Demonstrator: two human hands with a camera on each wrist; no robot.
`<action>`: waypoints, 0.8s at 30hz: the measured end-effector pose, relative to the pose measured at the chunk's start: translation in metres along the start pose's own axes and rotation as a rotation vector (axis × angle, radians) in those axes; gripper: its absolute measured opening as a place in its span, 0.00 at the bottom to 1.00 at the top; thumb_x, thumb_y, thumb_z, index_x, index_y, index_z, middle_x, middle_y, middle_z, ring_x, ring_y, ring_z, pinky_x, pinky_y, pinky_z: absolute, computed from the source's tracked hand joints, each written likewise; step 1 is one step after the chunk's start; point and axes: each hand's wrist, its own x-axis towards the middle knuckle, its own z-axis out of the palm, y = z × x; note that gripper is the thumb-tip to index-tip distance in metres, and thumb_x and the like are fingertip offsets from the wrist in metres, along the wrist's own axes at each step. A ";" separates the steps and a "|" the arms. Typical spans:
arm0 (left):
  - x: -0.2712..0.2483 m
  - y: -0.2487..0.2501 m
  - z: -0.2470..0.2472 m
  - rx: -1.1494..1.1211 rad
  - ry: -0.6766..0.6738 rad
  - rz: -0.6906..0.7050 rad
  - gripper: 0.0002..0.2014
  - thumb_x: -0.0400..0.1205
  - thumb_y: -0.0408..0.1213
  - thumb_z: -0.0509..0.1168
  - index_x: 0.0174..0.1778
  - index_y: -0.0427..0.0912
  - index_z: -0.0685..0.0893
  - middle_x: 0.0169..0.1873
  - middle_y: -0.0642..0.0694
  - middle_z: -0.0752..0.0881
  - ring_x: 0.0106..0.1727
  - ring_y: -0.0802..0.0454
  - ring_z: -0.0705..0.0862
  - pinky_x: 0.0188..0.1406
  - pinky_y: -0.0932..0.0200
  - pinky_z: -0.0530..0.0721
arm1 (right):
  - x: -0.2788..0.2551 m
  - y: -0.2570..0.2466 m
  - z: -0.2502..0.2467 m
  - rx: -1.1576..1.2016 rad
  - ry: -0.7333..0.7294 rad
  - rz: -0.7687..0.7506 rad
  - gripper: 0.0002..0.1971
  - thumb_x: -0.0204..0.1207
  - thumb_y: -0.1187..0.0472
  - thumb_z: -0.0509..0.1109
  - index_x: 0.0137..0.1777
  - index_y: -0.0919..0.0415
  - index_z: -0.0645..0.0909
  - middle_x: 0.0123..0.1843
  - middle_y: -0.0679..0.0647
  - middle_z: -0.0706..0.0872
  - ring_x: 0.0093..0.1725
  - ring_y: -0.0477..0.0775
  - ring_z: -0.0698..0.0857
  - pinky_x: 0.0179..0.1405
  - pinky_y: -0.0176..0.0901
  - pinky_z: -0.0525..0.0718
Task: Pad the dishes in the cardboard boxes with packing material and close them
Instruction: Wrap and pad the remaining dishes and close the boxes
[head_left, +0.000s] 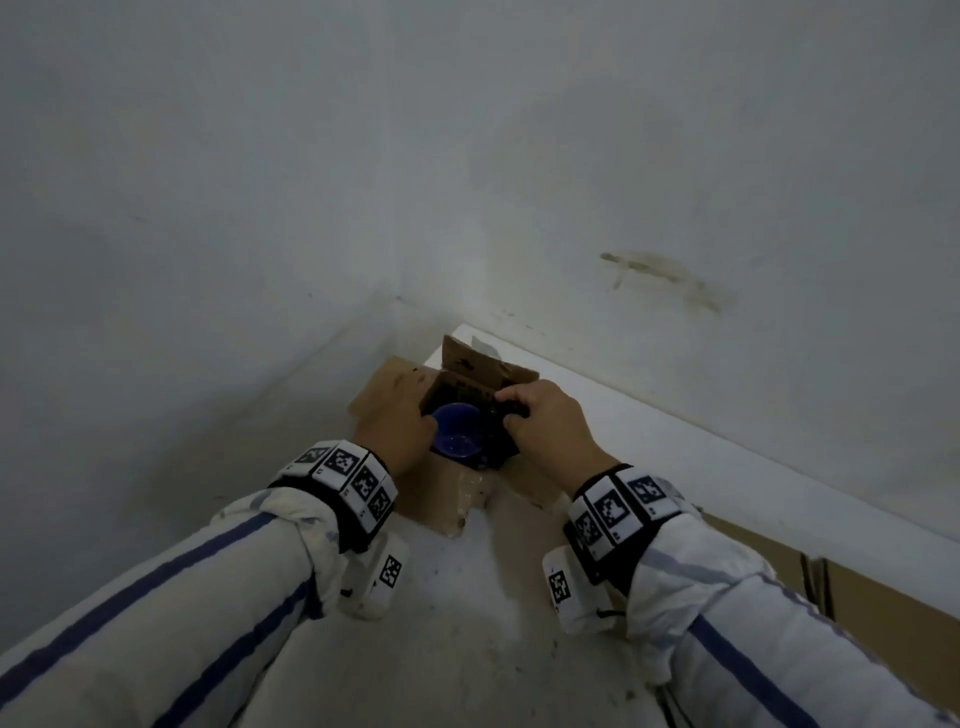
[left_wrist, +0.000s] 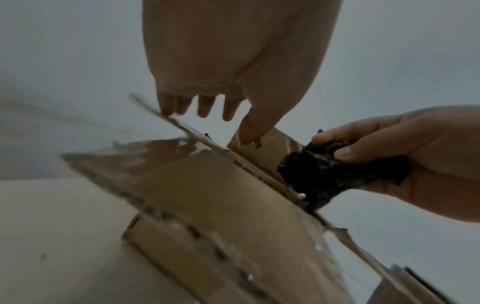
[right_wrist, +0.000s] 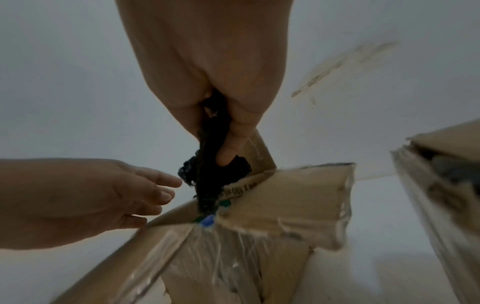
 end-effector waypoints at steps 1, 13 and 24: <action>0.002 -0.003 0.002 0.013 -0.046 -0.006 0.18 0.77 0.33 0.62 0.64 0.46 0.77 0.61 0.44 0.79 0.61 0.43 0.80 0.58 0.52 0.78 | 0.001 0.000 0.007 -0.039 -0.024 -0.021 0.20 0.78 0.66 0.64 0.69 0.54 0.78 0.68 0.53 0.75 0.67 0.54 0.76 0.62 0.31 0.69; -0.011 0.001 0.015 0.098 -0.227 0.047 0.18 0.80 0.34 0.61 0.68 0.43 0.77 0.60 0.39 0.83 0.58 0.39 0.82 0.55 0.51 0.79 | -0.002 0.010 0.001 -0.269 -0.389 -0.081 0.18 0.71 0.68 0.66 0.47 0.39 0.78 0.61 0.50 0.81 0.59 0.55 0.81 0.59 0.52 0.82; -0.020 0.000 0.008 0.128 -0.308 0.012 0.24 0.79 0.29 0.63 0.73 0.42 0.72 0.66 0.39 0.79 0.65 0.41 0.78 0.58 0.54 0.76 | -0.008 -0.008 -0.001 -0.428 -0.637 -0.087 0.16 0.78 0.66 0.61 0.59 0.52 0.84 0.65 0.53 0.81 0.64 0.56 0.78 0.56 0.37 0.73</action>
